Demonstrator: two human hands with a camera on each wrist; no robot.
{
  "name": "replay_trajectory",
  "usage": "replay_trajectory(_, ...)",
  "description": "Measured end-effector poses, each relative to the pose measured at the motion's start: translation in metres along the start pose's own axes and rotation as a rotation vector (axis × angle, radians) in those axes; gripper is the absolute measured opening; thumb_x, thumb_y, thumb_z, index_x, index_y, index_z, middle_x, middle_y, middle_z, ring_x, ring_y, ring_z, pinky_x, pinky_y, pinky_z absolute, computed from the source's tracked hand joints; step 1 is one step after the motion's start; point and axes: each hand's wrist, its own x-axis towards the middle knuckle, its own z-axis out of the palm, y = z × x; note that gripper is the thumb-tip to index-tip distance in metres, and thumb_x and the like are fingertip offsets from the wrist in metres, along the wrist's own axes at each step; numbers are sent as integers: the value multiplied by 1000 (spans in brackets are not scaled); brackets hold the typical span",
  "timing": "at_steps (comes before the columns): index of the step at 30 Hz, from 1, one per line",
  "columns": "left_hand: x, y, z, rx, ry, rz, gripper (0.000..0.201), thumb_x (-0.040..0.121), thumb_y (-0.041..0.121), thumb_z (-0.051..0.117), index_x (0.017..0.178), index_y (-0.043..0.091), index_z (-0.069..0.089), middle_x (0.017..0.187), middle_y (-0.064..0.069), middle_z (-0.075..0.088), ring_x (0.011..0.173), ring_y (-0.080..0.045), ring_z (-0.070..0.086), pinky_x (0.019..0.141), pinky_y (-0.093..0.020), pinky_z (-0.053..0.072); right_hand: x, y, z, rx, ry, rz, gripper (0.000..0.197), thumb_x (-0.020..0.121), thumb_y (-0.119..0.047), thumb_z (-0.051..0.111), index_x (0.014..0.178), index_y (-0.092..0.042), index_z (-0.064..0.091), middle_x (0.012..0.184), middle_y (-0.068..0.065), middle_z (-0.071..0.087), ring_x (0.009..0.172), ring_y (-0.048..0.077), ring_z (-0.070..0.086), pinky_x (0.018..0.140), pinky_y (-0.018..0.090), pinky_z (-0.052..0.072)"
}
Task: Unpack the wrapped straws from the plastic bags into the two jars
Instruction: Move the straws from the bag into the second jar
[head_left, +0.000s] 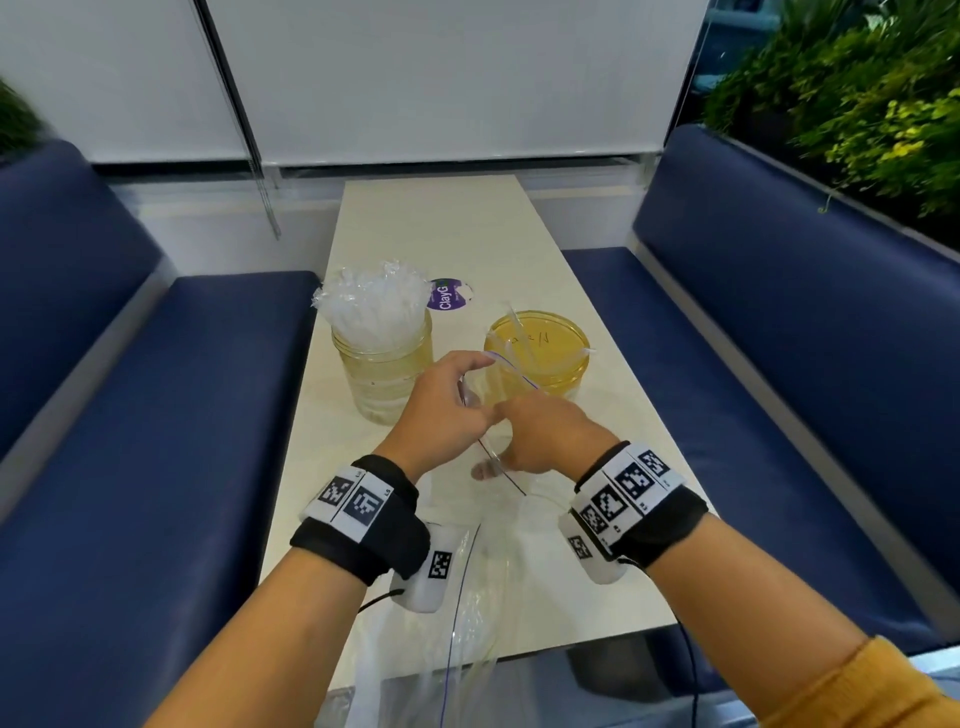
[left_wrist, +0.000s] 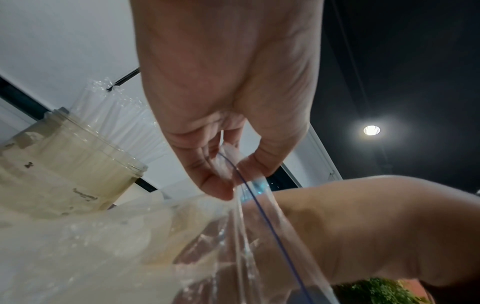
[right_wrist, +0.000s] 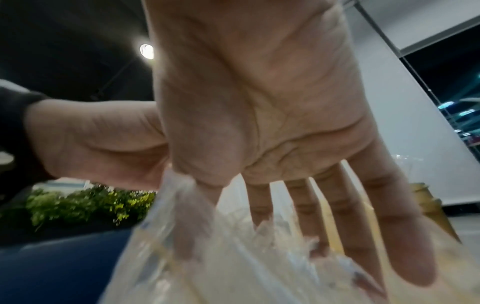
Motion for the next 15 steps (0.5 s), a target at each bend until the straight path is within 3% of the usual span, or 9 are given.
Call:
replay_trajectory(3,-1,0,1,-4,5,-9,61,75,-6,73,133,10,61,81,9,55,70,-18,58,77,-48,61,0,0,3,-86,44,-5,59,88,-57,65,141,-33,52,143,-1,52,133,26,48,100,38,43)
replay_trajectory(6,-3,0,0,5,12,7,58,78,-6,71,132,9,62,93,5,56,75,-13,57,77,-33,57,-1,0,5,-79,116,-30,42,96,-41,61,138,-35,57,137,0,57,125,26,55,95,35,46)
replay_trajectory(8,-3,-2,1,58,31,25,55,79,-4,69,131,11,62,113,1,61,88,-11,56,83,-24,48,-1,1,6,-35,110,-35,40,97,-35,62,136,-31,60,133,5,60,119,28,59,91,35,48)
replay_trajectory(11,-1,-7,3,163,40,48,58,77,6,75,132,15,60,134,4,59,122,-17,49,101,-29,40,-1,1,-1,84,106,-29,40,97,-30,63,136,-23,62,130,9,64,116,28,61,90,32,48)
replay_trajectory(15,3,-14,5,171,4,49,76,70,22,89,136,16,52,140,6,52,131,-13,41,104,-25,33,-10,2,-24,238,121,-29,43,95,-31,66,137,-21,62,144,5,55,131,22,51,100,27,42)
